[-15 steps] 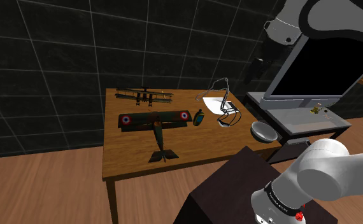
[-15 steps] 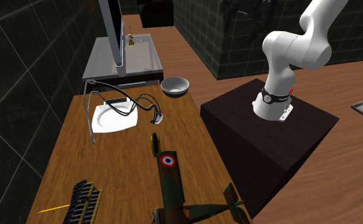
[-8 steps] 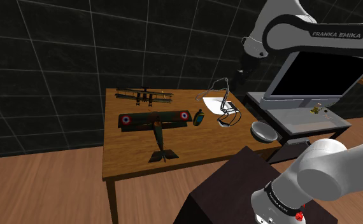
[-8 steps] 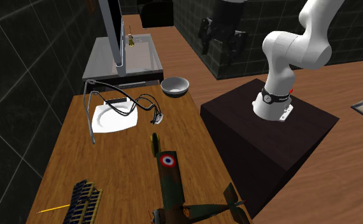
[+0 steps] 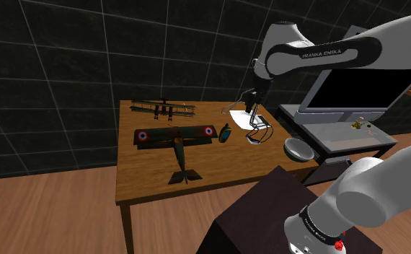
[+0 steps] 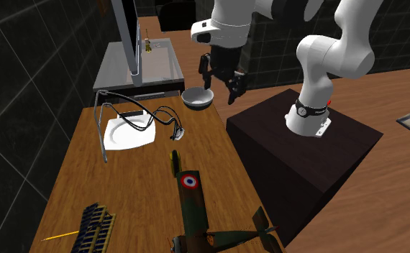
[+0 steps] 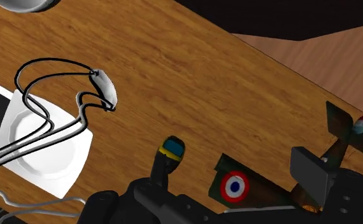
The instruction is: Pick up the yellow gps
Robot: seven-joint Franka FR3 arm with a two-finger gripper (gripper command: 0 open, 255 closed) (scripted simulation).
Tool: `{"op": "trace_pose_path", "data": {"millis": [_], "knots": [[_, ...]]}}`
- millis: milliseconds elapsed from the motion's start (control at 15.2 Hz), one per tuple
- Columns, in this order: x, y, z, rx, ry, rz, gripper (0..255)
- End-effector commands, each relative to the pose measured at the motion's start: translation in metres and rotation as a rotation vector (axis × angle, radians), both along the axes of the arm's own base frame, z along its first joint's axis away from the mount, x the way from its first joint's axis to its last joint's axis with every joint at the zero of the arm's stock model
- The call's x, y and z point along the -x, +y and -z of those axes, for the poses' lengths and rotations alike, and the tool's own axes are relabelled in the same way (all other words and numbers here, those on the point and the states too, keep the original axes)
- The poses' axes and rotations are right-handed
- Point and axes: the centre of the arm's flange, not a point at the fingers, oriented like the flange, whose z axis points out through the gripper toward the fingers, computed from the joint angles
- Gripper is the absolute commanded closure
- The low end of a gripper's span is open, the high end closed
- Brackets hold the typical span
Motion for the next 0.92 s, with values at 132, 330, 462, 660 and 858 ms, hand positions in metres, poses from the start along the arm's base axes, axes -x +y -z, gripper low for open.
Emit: {"op": "trace_pose_path", "data": {"millis": [132, 330, 462, 660, 858], "knots": [[-0.032, -0.013, 0.042, 0.023, 0.034, -0.039, 0], [-0.055, -0.021, 0.075, 0.04, 0.059, -0.066, 0], [-0.071, -0.027, 0.097, 0.052, 0.076, -0.085, 0], [-0.093, -0.035, 0.13, 0.069, 0.102, -0.113, 0], [-0.115, -0.044, 0.164, 0.086, 0.127, -0.141, 0]]}}
